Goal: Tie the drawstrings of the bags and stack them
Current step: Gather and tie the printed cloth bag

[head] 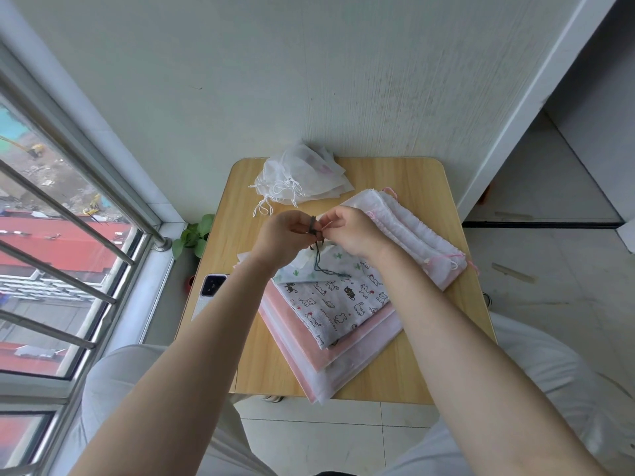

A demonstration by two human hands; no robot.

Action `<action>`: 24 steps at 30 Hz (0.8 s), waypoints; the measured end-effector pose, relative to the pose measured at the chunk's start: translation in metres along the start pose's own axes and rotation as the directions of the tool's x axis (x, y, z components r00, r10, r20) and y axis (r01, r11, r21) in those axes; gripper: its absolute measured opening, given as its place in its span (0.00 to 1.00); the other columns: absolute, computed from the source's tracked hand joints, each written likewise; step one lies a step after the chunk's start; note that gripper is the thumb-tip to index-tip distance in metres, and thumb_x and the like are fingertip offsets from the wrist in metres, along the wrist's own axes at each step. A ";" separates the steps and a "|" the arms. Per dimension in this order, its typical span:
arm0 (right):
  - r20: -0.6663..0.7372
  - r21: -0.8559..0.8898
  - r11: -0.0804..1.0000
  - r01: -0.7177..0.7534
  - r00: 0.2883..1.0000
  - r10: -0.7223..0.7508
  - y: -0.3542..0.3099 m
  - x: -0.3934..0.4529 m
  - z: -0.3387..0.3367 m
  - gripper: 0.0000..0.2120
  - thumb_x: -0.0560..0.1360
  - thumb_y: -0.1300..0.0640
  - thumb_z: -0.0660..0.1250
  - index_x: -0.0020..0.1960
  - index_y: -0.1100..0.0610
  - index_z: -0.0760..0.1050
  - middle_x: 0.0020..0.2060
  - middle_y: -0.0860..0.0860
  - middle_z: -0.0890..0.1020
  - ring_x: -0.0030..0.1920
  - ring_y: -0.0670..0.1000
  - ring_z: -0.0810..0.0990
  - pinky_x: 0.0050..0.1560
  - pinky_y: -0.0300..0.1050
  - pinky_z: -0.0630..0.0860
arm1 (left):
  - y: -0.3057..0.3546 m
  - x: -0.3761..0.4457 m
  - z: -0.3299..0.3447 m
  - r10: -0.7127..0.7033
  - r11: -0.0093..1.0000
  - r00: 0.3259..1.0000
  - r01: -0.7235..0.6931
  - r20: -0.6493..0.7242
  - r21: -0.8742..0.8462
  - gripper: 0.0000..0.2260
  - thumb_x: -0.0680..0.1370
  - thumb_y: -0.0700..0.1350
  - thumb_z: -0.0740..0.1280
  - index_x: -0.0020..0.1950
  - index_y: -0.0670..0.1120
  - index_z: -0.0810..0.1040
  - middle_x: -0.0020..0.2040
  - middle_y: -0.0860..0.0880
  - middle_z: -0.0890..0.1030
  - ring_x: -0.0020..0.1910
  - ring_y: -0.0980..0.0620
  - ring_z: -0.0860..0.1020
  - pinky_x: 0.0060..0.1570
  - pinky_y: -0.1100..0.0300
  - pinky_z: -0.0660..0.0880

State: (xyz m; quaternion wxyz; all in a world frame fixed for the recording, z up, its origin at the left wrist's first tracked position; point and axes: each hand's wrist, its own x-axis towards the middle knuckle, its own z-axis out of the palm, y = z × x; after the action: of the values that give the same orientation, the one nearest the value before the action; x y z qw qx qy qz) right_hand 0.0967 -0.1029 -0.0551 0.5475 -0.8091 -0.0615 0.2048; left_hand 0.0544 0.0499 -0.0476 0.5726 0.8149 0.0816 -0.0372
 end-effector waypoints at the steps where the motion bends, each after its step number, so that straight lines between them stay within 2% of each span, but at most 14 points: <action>1: -0.001 0.015 1.000 -0.009 1.000 0.009 0.000 -0.001 0.000 0.06 0.73 0.63 0.67 0.48 0.54 0.78 0.46 0.54 0.84 0.50 0.53 0.83 0.46 0.47 0.77 | -0.002 0.000 0.001 0.008 1.000 0.999 -0.008 -0.040 0.020 0.11 0.70 0.28 0.72 0.42 0.44 0.82 0.37 0.50 0.84 0.37 0.56 0.81 0.47 0.57 0.78; 4: -0.015 0.016 0.999 -0.042 0.999 0.042 0.002 -0.002 -0.002 0.03 0.76 0.61 0.67 0.49 0.54 0.78 0.43 0.50 0.81 0.40 0.45 0.77 0.35 0.38 0.69 | -0.005 -0.001 0.007 0.041 0.994 0.990 -0.027 -0.138 0.103 0.10 0.69 0.31 0.72 0.41 0.46 0.83 0.40 0.48 0.85 0.37 0.56 0.81 0.47 0.59 0.77; 6: 0.009 0.045 0.997 -0.059 0.998 0.059 0.005 -0.002 -0.002 0.03 0.76 0.61 0.68 0.47 0.54 0.78 0.41 0.50 0.81 0.40 0.46 0.76 0.36 0.36 0.69 | -0.008 -0.001 0.009 0.061 0.993 0.984 -0.042 -0.167 0.112 0.10 0.69 0.32 0.73 0.40 0.47 0.83 0.41 0.48 0.85 0.37 0.56 0.80 0.45 0.61 0.76; 8: 0.073 0.088 0.993 -0.084 0.994 0.078 0.006 -0.002 -0.002 0.04 0.75 0.63 0.70 0.48 0.57 0.80 0.40 0.50 0.82 0.41 0.47 0.76 0.38 0.35 0.69 | -0.009 -0.003 0.011 0.067 0.992 0.981 -0.047 -0.183 0.115 0.09 0.69 0.33 0.74 0.39 0.47 0.83 0.38 0.51 0.83 0.33 0.61 0.78 0.39 0.68 0.73; 12: 0.156 0.057 0.990 -0.128 0.981 0.117 0.001 -0.008 -0.008 0.10 0.75 0.64 0.70 0.56 0.60 0.81 0.37 0.46 0.80 0.34 0.41 0.72 0.28 0.24 0.67 | -0.009 -0.006 0.013 0.035 0.998 0.980 -0.026 -0.196 0.051 0.08 0.69 0.31 0.72 0.40 0.44 0.83 0.36 0.53 0.82 0.32 0.61 0.78 0.37 0.70 0.73; 15: 0.167 0.059 0.989 -0.133 0.978 0.121 0.001 -0.008 -0.008 0.10 0.73 0.65 0.71 0.55 0.61 0.81 0.38 0.48 0.80 0.34 0.42 0.72 0.30 0.27 0.69 | -0.008 -0.007 0.012 -0.023 0.998 0.984 0.012 -0.177 -0.060 0.10 0.70 0.30 0.71 0.38 0.45 0.82 0.39 0.48 0.83 0.37 0.54 0.80 0.44 0.62 0.79; 18: 0.139 0.078 0.986 -0.146 0.981 0.134 0.003 -0.007 -0.004 0.11 0.73 0.64 0.71 0.55 0.61 0.81 0.39 0.50 0.80 0.33 0.43 0.72 0.31 0.31 0.68 | -0.007 -0.007 0.010 -0.071 0.987 0.989 0.051 -0.129 -0.151 0.10 0.71 0.29 0.69 0.40 0.45 0.82 0.41 0.45 0.84 0.41 0.49 0.81 0.50 0.56 0.80; 21: 0.121 0.058 0.988 -0.145 0.983 0.137 0.004 -0.008 -0.003 0.08 0.72 0.63 0.70 0.50 0.57 0.80 0.35 0.49 0.79 0.33 0.44 0.72 0.29 0.31 0.67 | -0.005 -0.006 0.008 -0.089 0.980 0.993 0.074 -0.075 -0.186 0.07 0.72 0.31 0.71 0.43 0.43 0.83 0.41 0.46 0.84 0.39 0.51 0.81 0.50 0.58 0.80; 24: 0.113 0.071 0.988 -0.135 0.985 0.127 0.007 -0.008 -0.003 0.05 0.72 0.62 0.72 0.47 0.55 0.80 0.35 0.48 0.80 0.34 0.44 0.72 0.32 0.33 0.67 | -0.005 -0.006 0.008 -0.081 0.983 0.994 0.067 -0.075 -0.174 0.05 0.73 0.34 0.73 0.45 0.43 0.84 0.42 0.46 0.84 0.38 0.54 0.81 0.48 0.63 0.80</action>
State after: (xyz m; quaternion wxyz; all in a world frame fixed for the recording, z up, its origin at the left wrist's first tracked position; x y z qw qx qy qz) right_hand 0.0899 -0.1104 -0.0585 0.5601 -0.7768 -0.0296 0.2863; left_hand 0.0479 0.0438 -0.0538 0.6349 0.7600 0.1378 -0.0180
